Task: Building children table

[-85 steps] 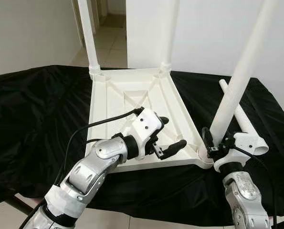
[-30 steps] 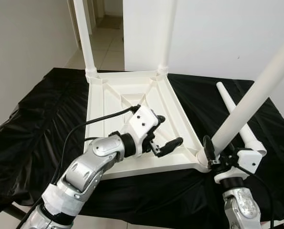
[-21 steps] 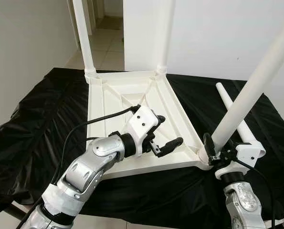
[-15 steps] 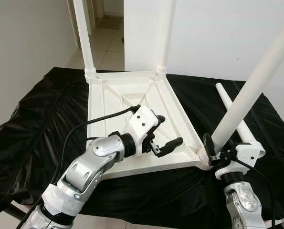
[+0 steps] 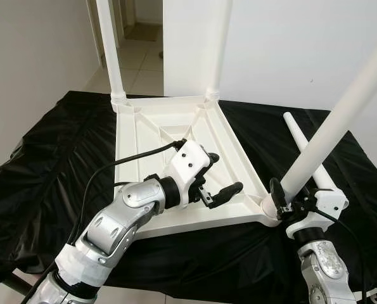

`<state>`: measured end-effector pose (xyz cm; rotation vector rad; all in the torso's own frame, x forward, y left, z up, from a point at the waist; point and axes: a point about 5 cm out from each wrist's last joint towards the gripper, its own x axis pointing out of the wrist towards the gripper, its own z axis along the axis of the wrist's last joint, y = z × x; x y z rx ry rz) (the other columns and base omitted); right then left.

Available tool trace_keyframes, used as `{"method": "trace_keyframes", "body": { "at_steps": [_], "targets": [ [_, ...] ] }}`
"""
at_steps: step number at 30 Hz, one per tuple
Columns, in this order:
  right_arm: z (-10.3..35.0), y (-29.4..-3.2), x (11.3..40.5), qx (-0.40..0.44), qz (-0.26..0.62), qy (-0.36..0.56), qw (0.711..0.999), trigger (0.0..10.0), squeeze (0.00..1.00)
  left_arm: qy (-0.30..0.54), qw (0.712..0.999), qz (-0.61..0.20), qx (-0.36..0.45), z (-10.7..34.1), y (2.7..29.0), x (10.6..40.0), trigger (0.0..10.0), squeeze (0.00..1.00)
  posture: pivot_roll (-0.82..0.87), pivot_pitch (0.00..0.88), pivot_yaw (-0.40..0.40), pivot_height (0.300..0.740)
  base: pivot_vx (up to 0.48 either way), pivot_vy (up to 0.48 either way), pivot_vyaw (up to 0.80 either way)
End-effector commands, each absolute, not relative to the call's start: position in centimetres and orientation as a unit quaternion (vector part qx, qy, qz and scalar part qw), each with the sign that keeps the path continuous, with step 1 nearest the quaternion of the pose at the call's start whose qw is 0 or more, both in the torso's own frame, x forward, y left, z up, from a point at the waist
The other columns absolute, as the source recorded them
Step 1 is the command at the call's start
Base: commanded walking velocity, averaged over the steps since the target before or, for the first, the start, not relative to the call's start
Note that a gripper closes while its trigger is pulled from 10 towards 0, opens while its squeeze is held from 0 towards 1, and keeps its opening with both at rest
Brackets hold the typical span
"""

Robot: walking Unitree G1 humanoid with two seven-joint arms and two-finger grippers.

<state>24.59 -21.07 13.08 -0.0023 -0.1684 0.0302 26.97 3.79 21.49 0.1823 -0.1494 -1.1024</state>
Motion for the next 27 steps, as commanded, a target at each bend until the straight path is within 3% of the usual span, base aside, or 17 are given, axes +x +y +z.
{"method": "trace_keyframes", "body": {
  "at_steps": [1,27],
  "targets": [
    [5.8,-22.8,22.8,0.033,-0.039,0.122,0.991,10.0,0.0,-0.079,0.825,-0.551,0.098,22.0,3.6,26.6,10.0,0.0,-0.03,0.068,0.052,0.74,0.0,0.0,0.0],
    [7.3,-23.5,24.7,0.005,-0.019,0.126,0.992,10.0,0.0,-0.08,0.828,-0.546,0.096,22.0,3.7,26.5,10.0,0.0,-0.02,0.081,0.041,0.74,0.0,0.0,0.0]
  ]
}}
